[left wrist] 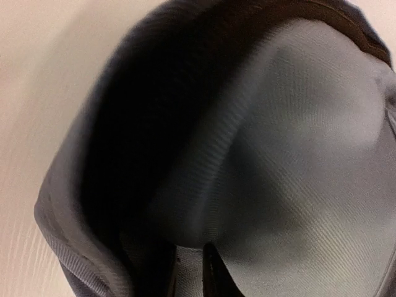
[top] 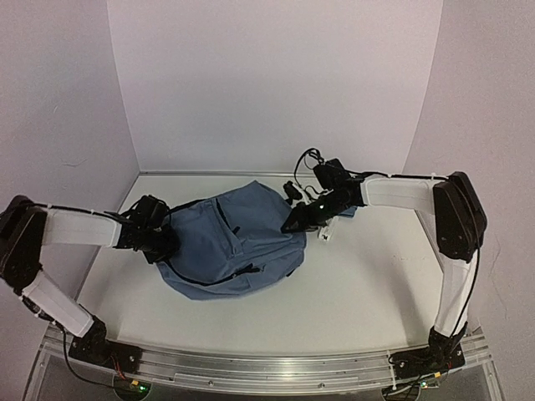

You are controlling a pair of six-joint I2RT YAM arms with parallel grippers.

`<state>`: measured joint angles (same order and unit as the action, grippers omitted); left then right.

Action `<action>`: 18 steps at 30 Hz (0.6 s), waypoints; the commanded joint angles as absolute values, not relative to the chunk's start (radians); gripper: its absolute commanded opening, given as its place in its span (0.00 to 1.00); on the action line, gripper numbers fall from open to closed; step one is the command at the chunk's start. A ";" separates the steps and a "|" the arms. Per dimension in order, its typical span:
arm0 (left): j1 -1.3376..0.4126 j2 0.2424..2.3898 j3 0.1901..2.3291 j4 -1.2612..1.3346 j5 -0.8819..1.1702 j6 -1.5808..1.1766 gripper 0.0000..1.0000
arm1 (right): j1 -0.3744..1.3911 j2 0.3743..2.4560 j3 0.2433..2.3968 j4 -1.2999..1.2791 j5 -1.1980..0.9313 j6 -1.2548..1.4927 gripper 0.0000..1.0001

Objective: Pack the student bag
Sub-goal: Adjust the student bag at the center of the board.

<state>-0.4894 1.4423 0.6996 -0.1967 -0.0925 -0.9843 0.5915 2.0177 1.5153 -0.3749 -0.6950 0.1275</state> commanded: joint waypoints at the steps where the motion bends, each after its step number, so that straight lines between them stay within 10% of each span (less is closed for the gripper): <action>1: -0.406 1.639 0.917 -0.057 0.051 -0.858 0.08 | 0.660 1.915 1.384 -0.439 -0.855 0.139 0.16; 7: -0.338 1.846 1.233 -0.142 0.113 -0.698 0.10 | 0.858 1.890 1.360 -0.440 -0.954 0.115 0.29; 18: -0.417 1.507 1.126 -0.206 0.141 -0.530 0.64 | 0.717 1.808 1.542 -0.460 -0.755 0.098 0.55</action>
<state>-0.3446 1.6881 1.2027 -0.1826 0.1072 -0.6126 0.7939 1.8751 1.4468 -0.4670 -0.9141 0.1301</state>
